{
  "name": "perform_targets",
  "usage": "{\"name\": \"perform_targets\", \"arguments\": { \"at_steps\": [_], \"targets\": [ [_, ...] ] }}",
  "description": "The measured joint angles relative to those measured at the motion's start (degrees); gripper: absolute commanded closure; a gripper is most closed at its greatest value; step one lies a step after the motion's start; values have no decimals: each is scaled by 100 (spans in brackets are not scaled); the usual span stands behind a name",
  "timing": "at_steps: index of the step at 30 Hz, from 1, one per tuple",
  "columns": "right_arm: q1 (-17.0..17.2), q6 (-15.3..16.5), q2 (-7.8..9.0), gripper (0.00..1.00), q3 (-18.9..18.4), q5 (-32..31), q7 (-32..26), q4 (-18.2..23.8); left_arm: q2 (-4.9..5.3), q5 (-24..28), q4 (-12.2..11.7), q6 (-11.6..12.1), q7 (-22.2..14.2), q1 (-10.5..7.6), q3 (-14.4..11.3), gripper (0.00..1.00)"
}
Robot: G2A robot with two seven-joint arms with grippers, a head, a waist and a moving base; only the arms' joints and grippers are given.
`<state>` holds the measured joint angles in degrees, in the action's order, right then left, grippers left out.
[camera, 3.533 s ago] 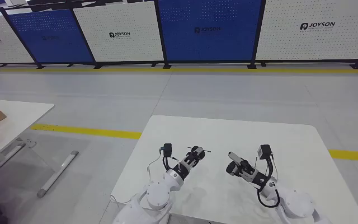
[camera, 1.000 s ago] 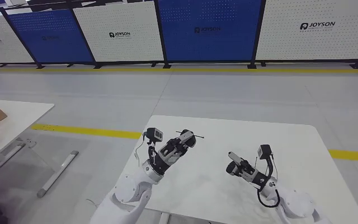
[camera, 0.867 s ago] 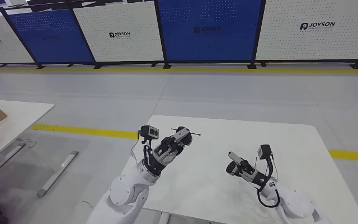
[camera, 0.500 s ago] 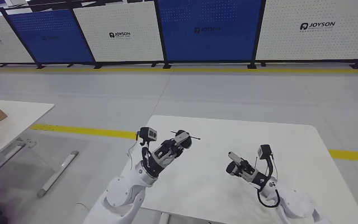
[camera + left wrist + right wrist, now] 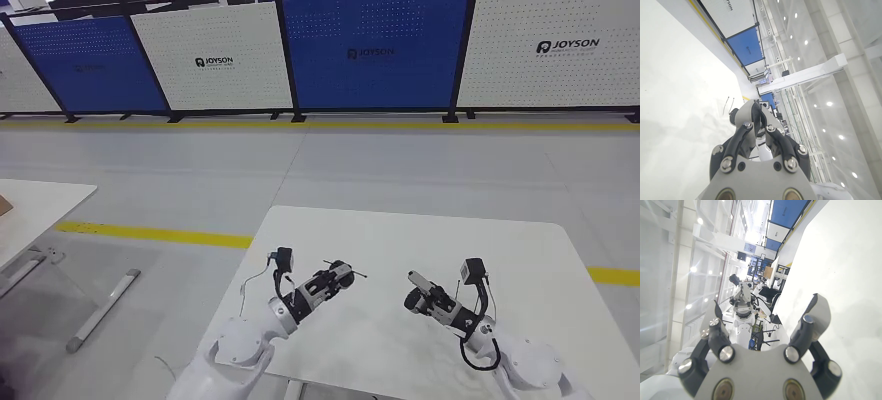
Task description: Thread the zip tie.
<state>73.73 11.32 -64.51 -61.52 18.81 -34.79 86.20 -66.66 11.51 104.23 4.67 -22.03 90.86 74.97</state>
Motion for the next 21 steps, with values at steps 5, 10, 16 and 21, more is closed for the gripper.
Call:
{"name": "perform_targets", "arguments": {
  "at_steps": [5, 10, 16, 21],
  "targets": [
    [0, 0, 0, 0, 0, 0, 0, 0, 12, -39, 16, -86, -132, 47, -77, 100],
    [0, 0, 0, 0, 0, 0, 0, 0, 12, -21, 18, -90, -132, 47, -77, 100],
    [0, 0, 0, 0, 0, 0, 0, 0, 11, -26, 24, -81, -121, 42, -78, 100],
    [0, 0, 0, 0, 0, 0, 0, 0, -4, 43, 304, 300, 164, 4, -38, 100]
  ]
}}
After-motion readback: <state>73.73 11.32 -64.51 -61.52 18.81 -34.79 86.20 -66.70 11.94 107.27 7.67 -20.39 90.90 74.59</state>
